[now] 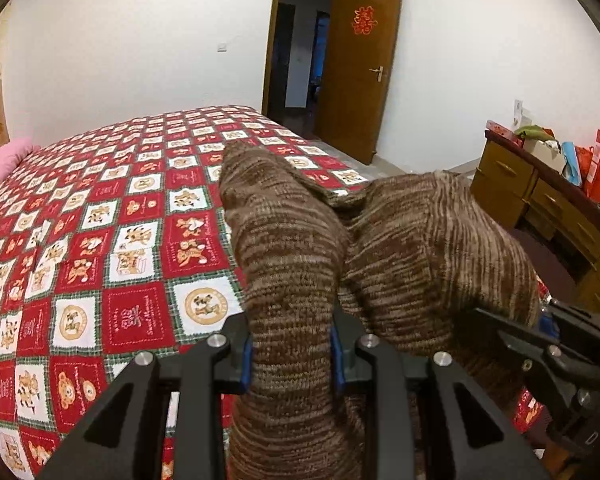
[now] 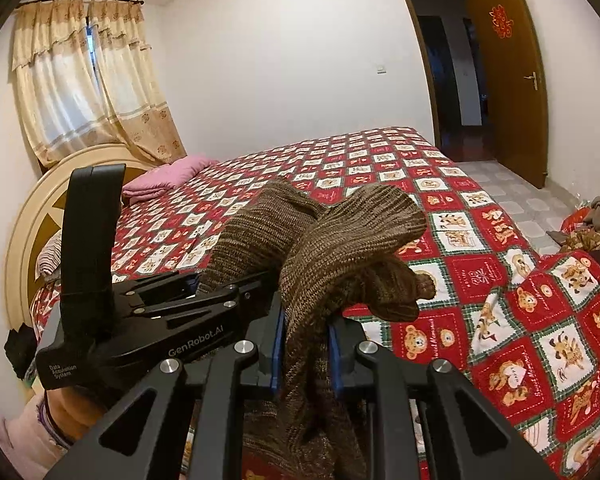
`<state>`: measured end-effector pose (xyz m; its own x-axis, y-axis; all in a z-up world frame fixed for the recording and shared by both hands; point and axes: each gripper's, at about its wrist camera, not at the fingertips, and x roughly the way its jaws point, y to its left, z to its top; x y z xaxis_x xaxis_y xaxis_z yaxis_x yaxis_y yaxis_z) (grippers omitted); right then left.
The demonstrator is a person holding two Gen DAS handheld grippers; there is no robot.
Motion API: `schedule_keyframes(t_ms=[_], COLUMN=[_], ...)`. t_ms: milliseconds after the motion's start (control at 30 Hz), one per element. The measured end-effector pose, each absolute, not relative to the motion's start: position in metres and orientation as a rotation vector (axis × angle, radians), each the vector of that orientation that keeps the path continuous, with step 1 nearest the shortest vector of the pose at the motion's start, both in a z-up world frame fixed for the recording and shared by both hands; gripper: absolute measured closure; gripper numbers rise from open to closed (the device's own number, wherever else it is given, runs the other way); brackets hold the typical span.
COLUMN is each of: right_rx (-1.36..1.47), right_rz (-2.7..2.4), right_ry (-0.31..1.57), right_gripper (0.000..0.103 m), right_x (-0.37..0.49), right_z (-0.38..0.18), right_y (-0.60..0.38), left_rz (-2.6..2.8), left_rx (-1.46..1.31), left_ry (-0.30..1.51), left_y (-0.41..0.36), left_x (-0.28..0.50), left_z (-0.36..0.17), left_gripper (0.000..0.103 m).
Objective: Fold small clothes
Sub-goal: 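Lift the sweater with both grippers and fold it over onto itself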
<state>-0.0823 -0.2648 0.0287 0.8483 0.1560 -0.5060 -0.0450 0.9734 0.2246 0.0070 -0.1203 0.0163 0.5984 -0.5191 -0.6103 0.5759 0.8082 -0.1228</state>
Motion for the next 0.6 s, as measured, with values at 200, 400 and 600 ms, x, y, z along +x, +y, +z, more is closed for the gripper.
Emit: schedule_keyframes(t_ms=[200, 400, 600], right_rx=[0.249, 0.27, 0.32], right_rz=[0.075, 0.021, -0.029], right_ry=[0.559, 0.581, 0.6], right_gripper=[0.084, 0.085, 0.085], right_x=[-0.086, -0.1, -0.092], right_z=[0.023, 0.017, 0.003], right_y=[-0.288, -0.314, -0.347], left_rz=[-0.678, -0.748, -0.771], left_rx=[0.116, 0.164, 0.19], left_ry=[0.715, 0.737, 0.775], left_y=[-0.15, -0.18, -0.213], left_x=[0.009, 0.002, 0.018], left_z=[0.009, 0.002, -0.007], left_gripper=[0.074, 0.074, 0.074])
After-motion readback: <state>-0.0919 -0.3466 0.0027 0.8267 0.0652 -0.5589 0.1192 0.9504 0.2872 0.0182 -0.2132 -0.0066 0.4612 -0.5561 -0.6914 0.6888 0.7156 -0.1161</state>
